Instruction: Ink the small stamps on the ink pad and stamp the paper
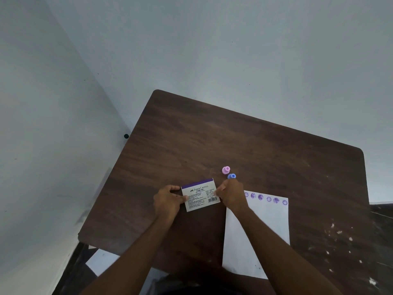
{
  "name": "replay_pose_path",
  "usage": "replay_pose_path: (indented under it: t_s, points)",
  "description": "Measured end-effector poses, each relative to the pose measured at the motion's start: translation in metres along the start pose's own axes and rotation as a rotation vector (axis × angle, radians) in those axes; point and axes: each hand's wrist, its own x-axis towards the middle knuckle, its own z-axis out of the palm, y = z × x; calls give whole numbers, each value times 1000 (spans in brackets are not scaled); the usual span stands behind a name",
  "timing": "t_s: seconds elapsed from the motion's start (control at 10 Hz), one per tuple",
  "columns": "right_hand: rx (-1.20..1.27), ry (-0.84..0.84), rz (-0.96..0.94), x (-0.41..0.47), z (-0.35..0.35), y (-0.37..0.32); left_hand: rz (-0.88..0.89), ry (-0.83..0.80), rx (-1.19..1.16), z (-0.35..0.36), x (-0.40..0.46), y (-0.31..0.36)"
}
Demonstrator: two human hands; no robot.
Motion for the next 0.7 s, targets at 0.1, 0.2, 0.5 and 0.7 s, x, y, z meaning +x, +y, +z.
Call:
replay_pose_path:
  t_s: [0.1,0.2,0.5,0.7]
  points:
    - [-52,4,-20,3,0,-3,3,-11,20,1,3,0]
    - [-137,26,-54,3,1,-6,38,3,72,2,2,1]
    - [-235,339,-521,-24,-37,-22,464,95,102,-14,-5,49]
    - [-451,964,-957,-53,-166,-78,1133,317,185,-65,-6,201]
